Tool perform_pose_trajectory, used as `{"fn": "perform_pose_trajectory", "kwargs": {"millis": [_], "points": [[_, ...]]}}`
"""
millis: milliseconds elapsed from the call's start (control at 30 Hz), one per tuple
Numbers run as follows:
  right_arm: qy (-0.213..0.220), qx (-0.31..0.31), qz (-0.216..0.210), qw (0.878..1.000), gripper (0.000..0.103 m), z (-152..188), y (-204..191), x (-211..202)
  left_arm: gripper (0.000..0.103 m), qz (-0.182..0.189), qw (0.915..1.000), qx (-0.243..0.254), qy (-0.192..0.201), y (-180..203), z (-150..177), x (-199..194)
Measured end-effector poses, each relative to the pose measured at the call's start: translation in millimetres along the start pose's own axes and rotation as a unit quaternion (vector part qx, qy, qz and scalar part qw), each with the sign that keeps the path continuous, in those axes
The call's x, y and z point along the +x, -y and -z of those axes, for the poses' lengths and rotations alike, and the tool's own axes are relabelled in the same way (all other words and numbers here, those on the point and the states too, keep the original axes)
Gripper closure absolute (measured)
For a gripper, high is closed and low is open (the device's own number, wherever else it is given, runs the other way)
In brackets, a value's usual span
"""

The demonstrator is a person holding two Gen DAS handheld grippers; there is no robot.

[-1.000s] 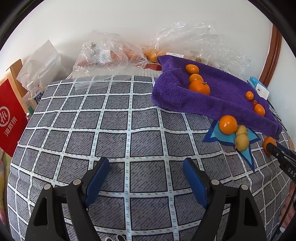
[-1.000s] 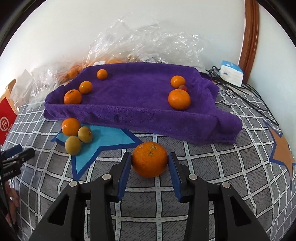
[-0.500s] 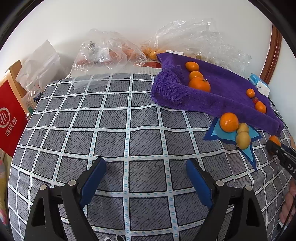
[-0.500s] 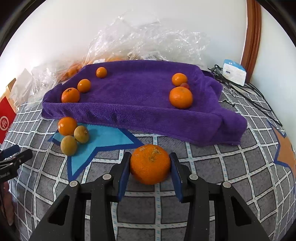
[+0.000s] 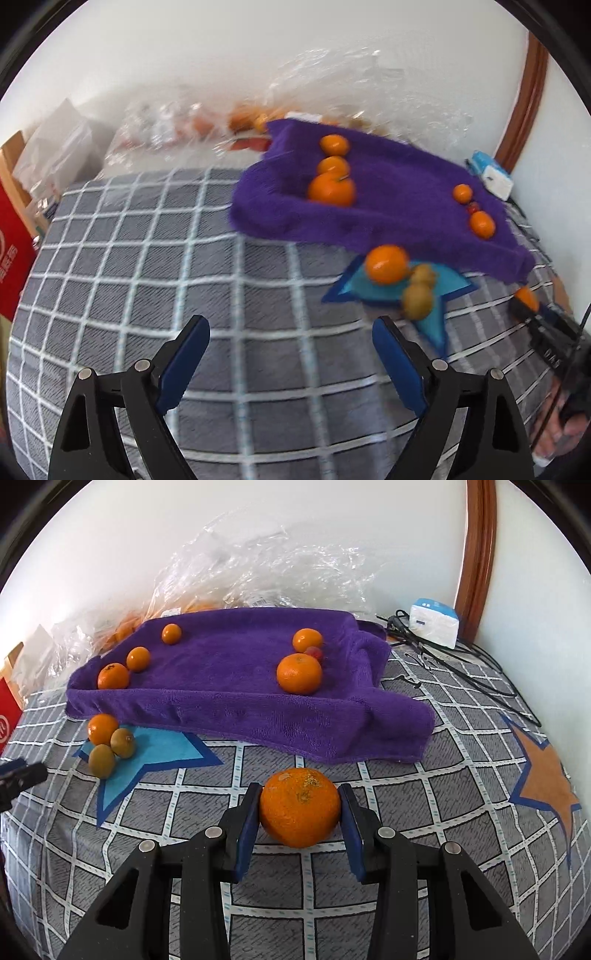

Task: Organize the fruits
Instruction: 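Grasp a mandarin near the blue star mat with the left gripper while the right holds its mandarin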

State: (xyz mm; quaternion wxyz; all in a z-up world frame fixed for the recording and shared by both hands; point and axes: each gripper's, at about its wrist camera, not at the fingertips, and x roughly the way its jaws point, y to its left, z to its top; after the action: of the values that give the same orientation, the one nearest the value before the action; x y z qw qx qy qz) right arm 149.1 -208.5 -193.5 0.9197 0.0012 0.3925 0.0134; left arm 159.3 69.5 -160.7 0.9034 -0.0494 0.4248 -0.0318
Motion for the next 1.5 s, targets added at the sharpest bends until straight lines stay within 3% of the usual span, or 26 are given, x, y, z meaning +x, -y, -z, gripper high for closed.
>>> {"fn": "perform_pose_trajectory", "kwargs": {"millis": [133, 200, 333, 433, 500, 533, 767, 900, 1500], "points": [[-0.004, 0.014, -0.021, 1.0, 0.062, -1, 4, 2, 0.014, 0.032, 0.9992, -0.007, 0.023, 24, -19, 7], [-0.012, 0.016, -0.02, 1.0, 0.062, -1, 5, 5, 0.017, 0.029, 0.9993, -0.006, 0.024, 34, -25, 15], [-0.009, 0.022, -0.031, 0.999, 0.062, 0, 8, 4, 0.041, 0.031, 0.9991, -0.03, -0.004, 38, -27, 39], [-0.011, 0.033, -0.035, 0.999, 0.062, -1, 12, 6, 0.045, 0.053, 0.9969, -0.056, -0.012, 38, -25, 47], [-0.012, 0.037, -0.04, 0.998, 0.062, -1, 13, 8, 0.058, 0.063, 0.9968, -0.05, -0.002, 40, -24, 51], [-0.013, 0.037, -0.042, 0.998, 0.062, -1, 13, 8, 0.072, 0.062, 0.9974, -0.037, -0.002, 43, -24, 52], [-0.013, 0.035, -0.042, 0.998, 0.062, 0, 12, 8, 0.072, 0.052, 0.9978, -0.041, 0.01, 23, -23, 19], [-0.013, 0.033, -0.042, 0.998, 0.062, 0, 11, 8, 0.072, -0.012, 0.9996, -0.024, 0.01, 4, -12, 5], [-0.019, 0.016, -0.034, 0.999, 0.062, 1, 7, 10, 0.072, 0.005, 0.9984, -0.053, 0.02, -20, 14, 18]]}}
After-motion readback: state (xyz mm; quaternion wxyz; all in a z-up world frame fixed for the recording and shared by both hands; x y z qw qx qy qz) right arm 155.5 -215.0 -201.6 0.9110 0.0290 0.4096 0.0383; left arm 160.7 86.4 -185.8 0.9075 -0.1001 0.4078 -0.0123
